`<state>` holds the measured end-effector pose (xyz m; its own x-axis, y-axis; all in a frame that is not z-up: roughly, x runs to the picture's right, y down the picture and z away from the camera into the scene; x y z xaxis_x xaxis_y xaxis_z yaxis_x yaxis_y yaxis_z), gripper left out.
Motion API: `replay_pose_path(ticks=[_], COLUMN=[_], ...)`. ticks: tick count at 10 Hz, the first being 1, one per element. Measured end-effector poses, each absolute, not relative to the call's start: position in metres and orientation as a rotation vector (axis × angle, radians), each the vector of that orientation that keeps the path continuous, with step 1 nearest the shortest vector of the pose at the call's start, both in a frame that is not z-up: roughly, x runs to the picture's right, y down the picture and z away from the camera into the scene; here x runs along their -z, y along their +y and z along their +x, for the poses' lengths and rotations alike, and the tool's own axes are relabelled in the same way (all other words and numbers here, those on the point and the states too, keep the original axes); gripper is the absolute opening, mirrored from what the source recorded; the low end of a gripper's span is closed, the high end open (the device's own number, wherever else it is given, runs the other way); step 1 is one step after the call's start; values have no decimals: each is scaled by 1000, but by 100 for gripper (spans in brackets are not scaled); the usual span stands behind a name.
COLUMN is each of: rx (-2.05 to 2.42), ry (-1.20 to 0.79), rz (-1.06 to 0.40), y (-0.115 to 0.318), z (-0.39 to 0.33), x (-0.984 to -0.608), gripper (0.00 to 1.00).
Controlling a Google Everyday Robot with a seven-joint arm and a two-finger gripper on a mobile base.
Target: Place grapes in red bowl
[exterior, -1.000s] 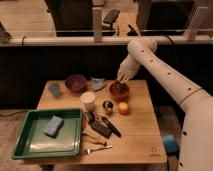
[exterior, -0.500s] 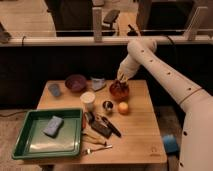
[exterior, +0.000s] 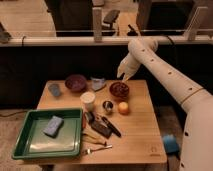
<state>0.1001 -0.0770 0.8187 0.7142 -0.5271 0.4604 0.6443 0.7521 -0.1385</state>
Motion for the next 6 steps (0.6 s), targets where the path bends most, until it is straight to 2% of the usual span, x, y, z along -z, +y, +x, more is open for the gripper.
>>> replay_pose_path(ticks=[6], rx=[648], ry=[-411], rz=[-303], y=[-81], z=[104], x=[-818], gripper=[80])
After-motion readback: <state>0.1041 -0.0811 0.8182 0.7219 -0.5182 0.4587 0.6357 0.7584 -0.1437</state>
